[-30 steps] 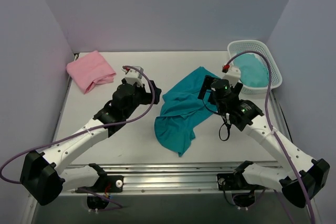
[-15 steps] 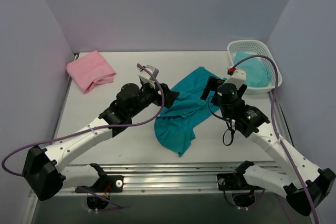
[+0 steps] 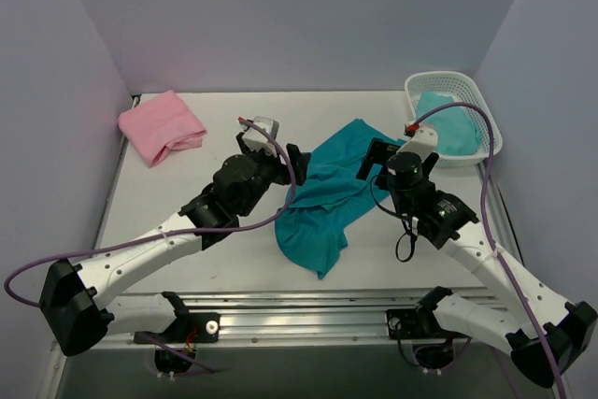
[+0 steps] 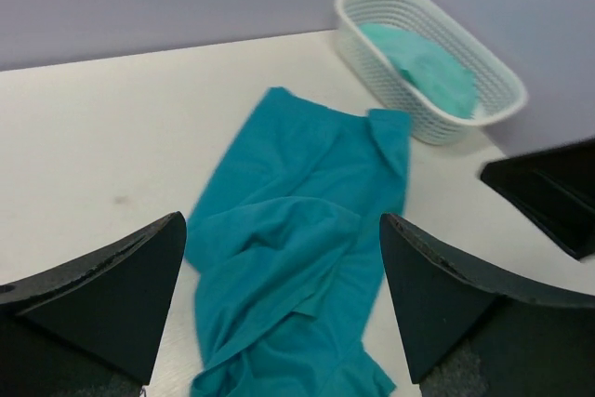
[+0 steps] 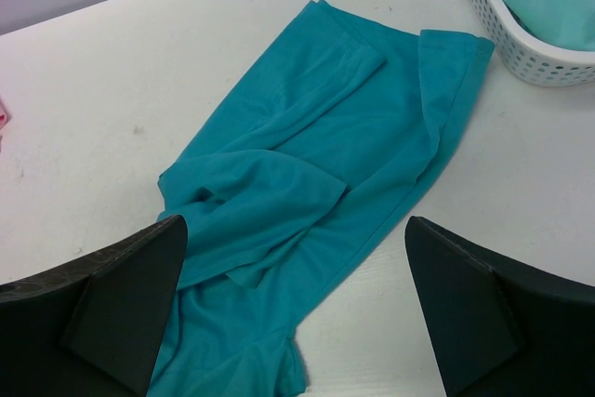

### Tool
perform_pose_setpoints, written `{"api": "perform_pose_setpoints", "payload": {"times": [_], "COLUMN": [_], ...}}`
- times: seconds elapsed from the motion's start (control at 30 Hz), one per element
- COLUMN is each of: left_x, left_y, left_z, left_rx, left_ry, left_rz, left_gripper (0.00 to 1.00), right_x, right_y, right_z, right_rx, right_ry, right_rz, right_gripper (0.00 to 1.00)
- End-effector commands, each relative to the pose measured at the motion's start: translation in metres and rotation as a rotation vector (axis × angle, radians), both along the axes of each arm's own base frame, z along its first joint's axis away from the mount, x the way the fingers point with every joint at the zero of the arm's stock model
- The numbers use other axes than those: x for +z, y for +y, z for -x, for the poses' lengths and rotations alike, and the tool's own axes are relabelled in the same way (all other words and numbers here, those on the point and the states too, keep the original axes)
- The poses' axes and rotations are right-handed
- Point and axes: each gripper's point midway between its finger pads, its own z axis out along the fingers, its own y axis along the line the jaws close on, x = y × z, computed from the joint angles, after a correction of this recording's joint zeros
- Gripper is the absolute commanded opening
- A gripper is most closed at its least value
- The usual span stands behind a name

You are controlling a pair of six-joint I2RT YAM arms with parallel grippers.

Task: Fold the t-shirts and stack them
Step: Flatten out the tshirt

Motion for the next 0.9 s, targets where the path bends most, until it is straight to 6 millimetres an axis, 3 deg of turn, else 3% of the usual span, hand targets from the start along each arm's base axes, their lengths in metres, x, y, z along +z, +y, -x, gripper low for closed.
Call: {"api": "perform_pose_setpoints", "payload": {"times": [0.0, 0.07, 0.13, 0.5, 0.6, 0.7, 0.73, 0.87], "left_x": [0.013, 0.003, -0.002, -0.016, -0.035, -0.071, -0.093, -0.153], "left_y": [0.074, 0.092, 0.095, 0.083, 0.074, 0.055, 0.028, -0.044], "left_z": [-0.021, -0.022, -0.020, -0.020, -0.026, -0.035, -0.038, -0.027], "left_rx": [0.414, 0.501, 0.509, 0.450, 0.440, 0.388, 0.269, -0.005], "left_ry": [0.014, 0.030, 0.040, 0.053, 0.087, 0.190, 0.263, 0.388], "left_rz": [-0.078, -0.115, -0.118, -0.124, -0.185, -0.269, -0.281, -0.322], "left_gripper": [0.94, 0.94, 0.94, 0.94, 0.94, 0.94, 0.94, 1.00], "right_x": [0.006, 0.005, 0.003, 0.001, 0.003, 0.005, 0.004, 0.000], "right_y": [-0.002, -0.004, -0.005, -0.007, -0.010, -0.013, -0.016, -0.019], "right_z": [-0.002, -0.001, -0.001, -0.001, 0.000, 0.002, 0.003, 0.003], "right_rx": [-0.026, -0.036, -0.042, -0.052, -0.068, -0.078, -0.090, -0.109], "right_ry": [-0.032, -0.031, -0.027, -0.016, -0.022, -0.026, -0.022, -0.013], "right_rz": [-0.013, -0.007, -0.003, 0.006, 0.000, 0.000, 0.004, 0.014], "right_gripper": [1.00, 1.00, 1.00, 1.00, 1.00, 1.00, 1.00, 1.00]}}
